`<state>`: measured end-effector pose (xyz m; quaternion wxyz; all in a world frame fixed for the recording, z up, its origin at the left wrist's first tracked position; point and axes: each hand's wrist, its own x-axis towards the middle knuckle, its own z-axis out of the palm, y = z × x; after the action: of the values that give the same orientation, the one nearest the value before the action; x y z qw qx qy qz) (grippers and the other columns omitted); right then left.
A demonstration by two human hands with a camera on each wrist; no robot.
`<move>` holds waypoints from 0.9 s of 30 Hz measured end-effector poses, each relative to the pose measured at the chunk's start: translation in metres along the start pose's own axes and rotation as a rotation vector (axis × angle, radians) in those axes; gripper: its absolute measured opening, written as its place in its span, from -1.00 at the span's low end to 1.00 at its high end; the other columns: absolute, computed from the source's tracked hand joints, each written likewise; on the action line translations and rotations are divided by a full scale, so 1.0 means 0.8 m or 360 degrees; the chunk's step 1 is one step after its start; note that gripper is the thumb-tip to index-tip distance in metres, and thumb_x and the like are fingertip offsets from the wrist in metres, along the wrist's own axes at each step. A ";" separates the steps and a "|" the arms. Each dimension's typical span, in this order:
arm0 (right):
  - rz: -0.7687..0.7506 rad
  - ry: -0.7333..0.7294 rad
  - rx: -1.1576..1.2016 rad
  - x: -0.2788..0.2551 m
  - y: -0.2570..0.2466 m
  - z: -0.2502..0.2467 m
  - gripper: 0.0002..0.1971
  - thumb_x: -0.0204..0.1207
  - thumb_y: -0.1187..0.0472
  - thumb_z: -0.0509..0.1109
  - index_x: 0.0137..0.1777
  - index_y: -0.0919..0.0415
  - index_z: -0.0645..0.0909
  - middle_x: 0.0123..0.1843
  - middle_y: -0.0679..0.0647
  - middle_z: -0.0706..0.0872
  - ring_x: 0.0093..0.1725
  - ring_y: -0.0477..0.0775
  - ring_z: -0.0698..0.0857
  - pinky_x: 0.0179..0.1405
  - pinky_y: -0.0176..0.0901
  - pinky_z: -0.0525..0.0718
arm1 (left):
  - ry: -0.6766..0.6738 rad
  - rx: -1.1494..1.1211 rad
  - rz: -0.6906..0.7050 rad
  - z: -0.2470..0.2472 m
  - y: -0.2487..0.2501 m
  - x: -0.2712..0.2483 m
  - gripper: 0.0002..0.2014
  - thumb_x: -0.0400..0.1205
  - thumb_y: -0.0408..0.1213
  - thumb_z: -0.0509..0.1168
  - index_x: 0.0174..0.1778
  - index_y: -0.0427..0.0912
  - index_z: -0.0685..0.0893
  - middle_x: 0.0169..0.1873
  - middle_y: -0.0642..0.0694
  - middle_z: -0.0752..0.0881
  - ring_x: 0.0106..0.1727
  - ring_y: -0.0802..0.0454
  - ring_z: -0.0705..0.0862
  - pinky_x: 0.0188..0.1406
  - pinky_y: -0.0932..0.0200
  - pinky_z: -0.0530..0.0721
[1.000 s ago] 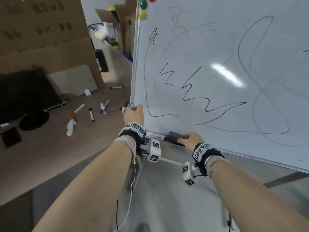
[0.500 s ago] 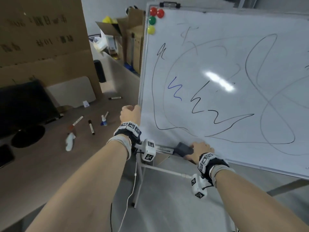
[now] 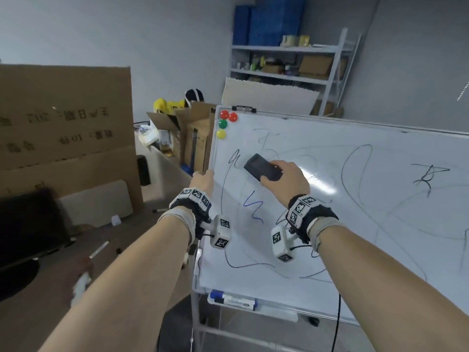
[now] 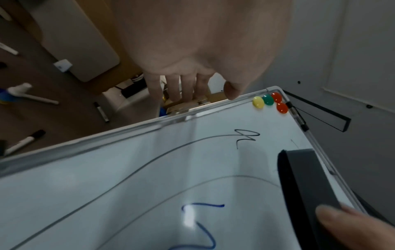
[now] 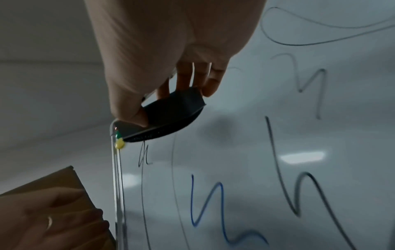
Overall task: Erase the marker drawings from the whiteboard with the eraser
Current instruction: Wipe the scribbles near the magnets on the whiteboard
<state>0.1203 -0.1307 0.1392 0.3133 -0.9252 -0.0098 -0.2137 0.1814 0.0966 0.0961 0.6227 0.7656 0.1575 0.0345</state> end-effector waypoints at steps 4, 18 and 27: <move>-0.0035 0.0321 0.0018 0.066 -0.003 -0.017 -0.51 0.39 -0.15 0.49 0.33 -0.11 0.58 0.19 0.00 0.59 0.20 0.10 0.56 0.04 -0.02 0.60 | 0.0035 -0.0077 0.0033 -0.001 0.064 -0.002 -0.25 0.48 0.09 0.06 0.45 -0.40 0.52 0.34 -0.40 0.66 0.34 -0.42 0.63 0.42 -0.18 0.54; -0.0570 0.0185 -0.0136 0.130 -0.029 0.055 -0.42 0.32 -0.21 0.59 0.36 -0.15 0.62 0.07 -0.06 0.55 0.10 0.04 0.51 0.07 -0.04 0.50 | -0.0011 0.0039 0.0109 0.019 0.076 0.060 -0.37 0.82 0.02 -0.16 0.50 -0.40 0.52 0.48 -0.40 0.55 0.49 -0.29 0.54 0.56 -0.06 0.42; -0.0013 0.0644 -0.0097 0.135 -0.012 -0.002 -0.43 0.35 -0.17 0.58 0.35 -0.06 0.61 0.16 0.06 0.58 0.19 0.18 0.52 0.14 -0.03 0.45 | -0.0213 0.0112 0.0226 0.004 0.061 0.061 -0.35 0.82 0.08 -0.14 0.57 -0.38 0.44 0.53 -0.31 0.53 0.58 -0.22 0.47 0.57 0.08 0.31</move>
<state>0.2160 -0.1365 0.1894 0.2798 -0.8725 0.0561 -0.3966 0.2379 0.0992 0.1355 0.6005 0.7969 0.0621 0.0218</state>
